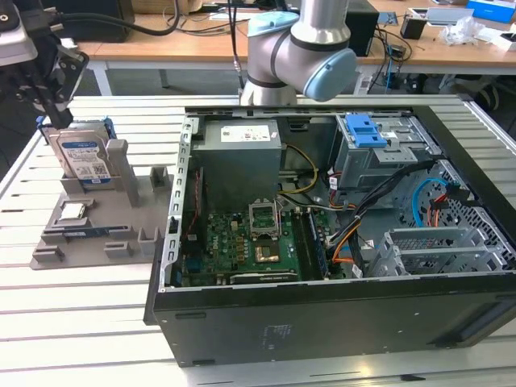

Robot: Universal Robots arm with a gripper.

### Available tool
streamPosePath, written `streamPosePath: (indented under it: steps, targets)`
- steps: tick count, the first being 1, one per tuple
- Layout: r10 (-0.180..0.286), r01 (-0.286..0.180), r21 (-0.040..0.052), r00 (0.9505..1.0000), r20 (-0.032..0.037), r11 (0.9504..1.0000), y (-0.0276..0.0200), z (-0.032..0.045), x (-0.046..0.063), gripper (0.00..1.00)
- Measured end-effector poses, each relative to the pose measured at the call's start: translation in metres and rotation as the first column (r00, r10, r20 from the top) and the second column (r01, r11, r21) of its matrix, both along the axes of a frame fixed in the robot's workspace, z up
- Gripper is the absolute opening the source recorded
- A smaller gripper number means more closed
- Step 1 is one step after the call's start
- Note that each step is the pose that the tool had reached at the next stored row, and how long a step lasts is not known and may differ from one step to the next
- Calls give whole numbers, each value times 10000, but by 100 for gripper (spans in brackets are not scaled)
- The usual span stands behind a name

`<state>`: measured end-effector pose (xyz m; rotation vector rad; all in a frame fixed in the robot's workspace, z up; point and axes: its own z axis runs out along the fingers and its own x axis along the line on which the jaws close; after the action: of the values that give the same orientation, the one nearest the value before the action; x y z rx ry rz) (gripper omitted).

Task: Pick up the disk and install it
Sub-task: 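Reach for the disk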

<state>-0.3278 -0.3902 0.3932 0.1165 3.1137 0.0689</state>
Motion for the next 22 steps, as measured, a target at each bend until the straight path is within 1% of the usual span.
streamPosePath:
  steps: [3,7,8,10,12,16,20,22]
  targets:
    - [0,0,0,10000,0,10000,26,0,-64,11]
    - [-1,1,-1,10000,0,10000,76,-1,-145,11]
    - [0,0,-1,10000,1,10000,100,-1,-175,11]
    - [0,0,-1,10000,0,10000,128,-1,-208,11]
    - [-1,1,-1,10000,0,10000,167,-2,-266,11]
    - [0,0,-1,10000,-1,10000,217,-2,-336,11]
    - [-1,1,-1,10000,0,10000,248,-3,-388,11]
    - [0,0,-1,10000,0,10000,269,-4,-431,11]
